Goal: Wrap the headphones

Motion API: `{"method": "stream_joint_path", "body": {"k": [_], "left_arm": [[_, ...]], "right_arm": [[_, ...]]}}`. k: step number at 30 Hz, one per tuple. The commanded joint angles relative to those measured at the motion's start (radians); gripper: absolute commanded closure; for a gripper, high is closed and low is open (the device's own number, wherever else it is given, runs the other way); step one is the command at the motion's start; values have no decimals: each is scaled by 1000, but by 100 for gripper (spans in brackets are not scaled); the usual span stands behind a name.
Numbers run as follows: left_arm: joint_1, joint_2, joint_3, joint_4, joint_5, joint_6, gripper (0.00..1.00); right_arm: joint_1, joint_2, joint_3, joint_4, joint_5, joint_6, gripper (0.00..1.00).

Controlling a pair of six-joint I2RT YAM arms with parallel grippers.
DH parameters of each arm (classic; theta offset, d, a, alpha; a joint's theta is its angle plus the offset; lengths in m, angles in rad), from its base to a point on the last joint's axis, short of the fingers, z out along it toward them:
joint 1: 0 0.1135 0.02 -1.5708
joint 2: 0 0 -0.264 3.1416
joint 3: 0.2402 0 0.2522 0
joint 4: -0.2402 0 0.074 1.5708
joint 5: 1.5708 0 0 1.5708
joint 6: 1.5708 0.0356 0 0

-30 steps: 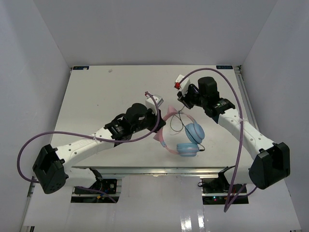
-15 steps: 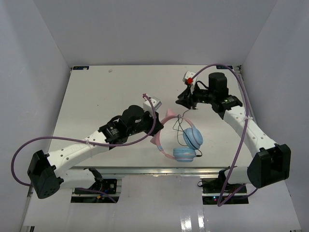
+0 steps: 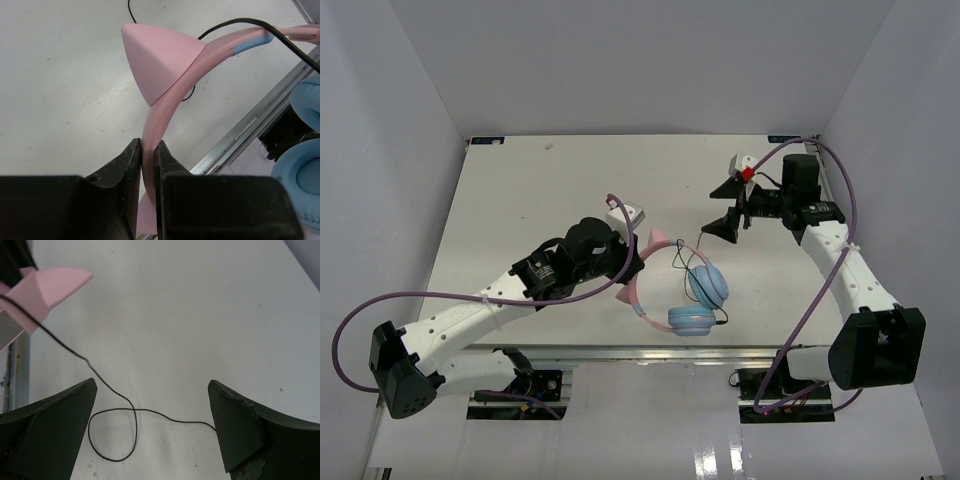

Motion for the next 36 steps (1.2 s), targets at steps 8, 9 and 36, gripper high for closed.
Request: {"method": "stream_joint_path", "body": {"k": [8, 9, 36], "left_arm": [[1, -43, 180, -69, -9, -52, 100], [1, -41, 190, -70, -9, -54, 100], [1, 24, 440, -117, -47, -131, 100]], "right_arm": [[95, 2, -289, 441, -240, 271, 6], [120, 1, -314, 516, -227, 320, 8], [321, 235, -321, 1219, -165, 794, 29]]}}
